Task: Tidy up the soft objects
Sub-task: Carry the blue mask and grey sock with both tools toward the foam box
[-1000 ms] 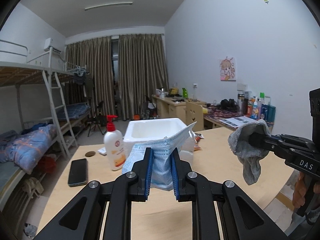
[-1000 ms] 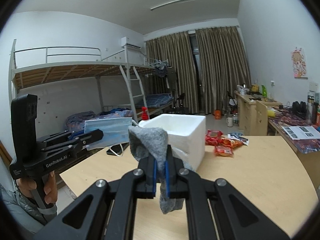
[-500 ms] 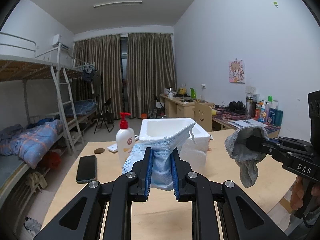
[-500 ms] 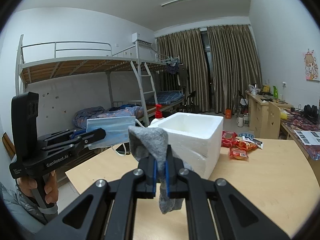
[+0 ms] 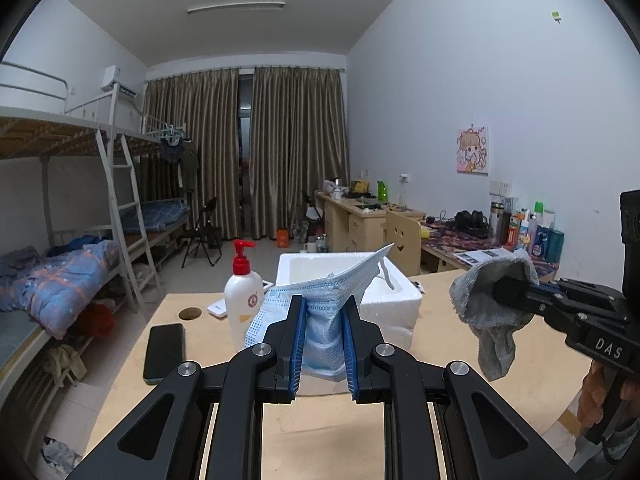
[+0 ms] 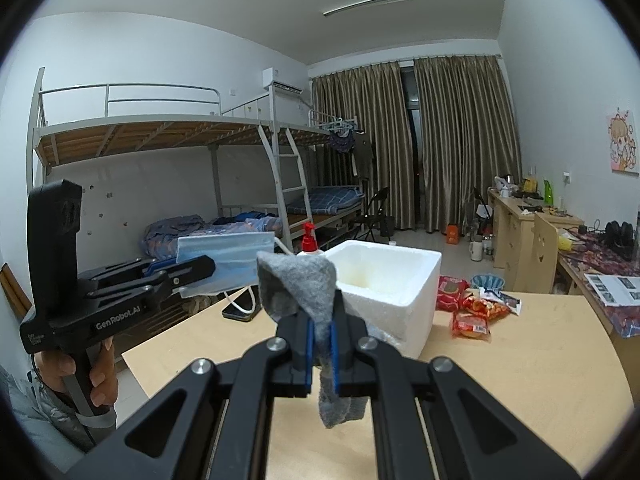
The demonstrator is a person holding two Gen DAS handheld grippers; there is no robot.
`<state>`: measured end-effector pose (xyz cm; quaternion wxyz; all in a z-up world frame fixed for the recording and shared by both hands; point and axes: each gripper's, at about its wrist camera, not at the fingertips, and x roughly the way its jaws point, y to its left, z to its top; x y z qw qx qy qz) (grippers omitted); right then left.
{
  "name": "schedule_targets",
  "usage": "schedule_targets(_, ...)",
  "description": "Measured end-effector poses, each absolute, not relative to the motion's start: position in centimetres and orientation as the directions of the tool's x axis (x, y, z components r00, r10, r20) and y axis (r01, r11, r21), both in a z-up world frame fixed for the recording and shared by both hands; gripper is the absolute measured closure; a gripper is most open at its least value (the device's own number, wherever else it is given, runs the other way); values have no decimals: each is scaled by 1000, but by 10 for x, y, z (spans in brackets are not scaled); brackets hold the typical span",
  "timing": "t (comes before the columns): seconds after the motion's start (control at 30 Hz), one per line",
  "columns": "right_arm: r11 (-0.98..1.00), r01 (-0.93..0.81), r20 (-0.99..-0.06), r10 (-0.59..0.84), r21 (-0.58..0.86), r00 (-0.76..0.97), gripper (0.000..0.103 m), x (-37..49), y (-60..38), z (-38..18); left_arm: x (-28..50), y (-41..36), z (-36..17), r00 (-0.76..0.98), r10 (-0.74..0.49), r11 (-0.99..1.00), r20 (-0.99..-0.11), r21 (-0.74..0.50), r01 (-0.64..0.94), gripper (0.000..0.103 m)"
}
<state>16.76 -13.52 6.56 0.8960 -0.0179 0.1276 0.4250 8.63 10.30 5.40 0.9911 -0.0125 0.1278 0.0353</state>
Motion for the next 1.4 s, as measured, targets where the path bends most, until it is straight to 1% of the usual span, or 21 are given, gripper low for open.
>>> schedule_targets(0.63,660,-749,-242,737,60,631,94,198,-119,90,122,109,90,971,65,998,-228,18,-63,84)
schedule_targets(1.4,665,-743,-266,732,81,627,94,244,-103,97,200,125,92,955,21,1000,-296,-13,-26,84)
